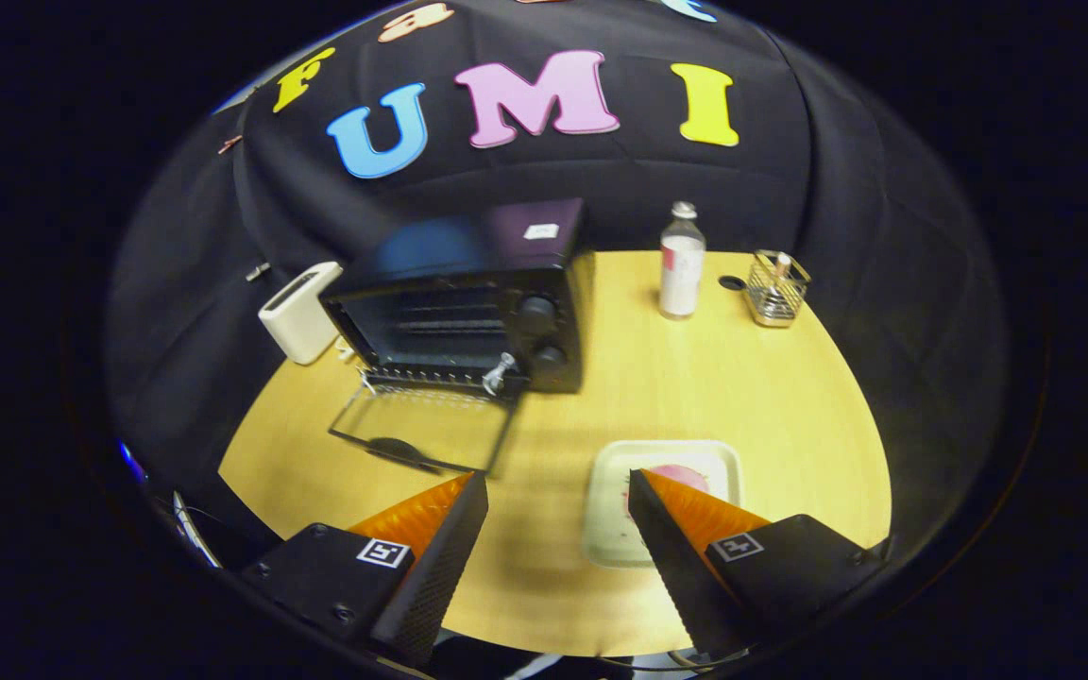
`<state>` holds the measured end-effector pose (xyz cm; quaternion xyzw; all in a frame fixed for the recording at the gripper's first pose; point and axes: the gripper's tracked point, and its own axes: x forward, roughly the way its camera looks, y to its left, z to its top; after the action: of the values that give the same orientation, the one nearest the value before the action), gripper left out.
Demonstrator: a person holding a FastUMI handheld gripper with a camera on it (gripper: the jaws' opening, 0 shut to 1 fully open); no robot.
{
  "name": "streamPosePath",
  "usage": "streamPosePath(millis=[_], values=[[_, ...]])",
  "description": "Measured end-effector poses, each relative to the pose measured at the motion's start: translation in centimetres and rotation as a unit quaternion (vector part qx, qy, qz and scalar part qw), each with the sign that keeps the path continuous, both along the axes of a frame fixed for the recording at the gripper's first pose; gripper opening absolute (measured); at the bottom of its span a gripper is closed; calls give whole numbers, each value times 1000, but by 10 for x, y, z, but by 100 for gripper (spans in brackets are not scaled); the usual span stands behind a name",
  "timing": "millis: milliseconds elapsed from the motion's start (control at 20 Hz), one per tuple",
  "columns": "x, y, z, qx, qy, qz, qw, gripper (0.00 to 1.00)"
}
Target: Open the toaster oven, put the food inside, and close the toaster oven door.
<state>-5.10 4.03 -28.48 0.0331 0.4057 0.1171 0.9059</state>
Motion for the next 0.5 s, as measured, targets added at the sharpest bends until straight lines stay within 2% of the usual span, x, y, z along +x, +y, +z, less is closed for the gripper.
streamPosePath(millis=[300,500], values=[[11,-93,-67,5,117,-18,993,97],[17,-117,-109,28,206,-30,978,86]])
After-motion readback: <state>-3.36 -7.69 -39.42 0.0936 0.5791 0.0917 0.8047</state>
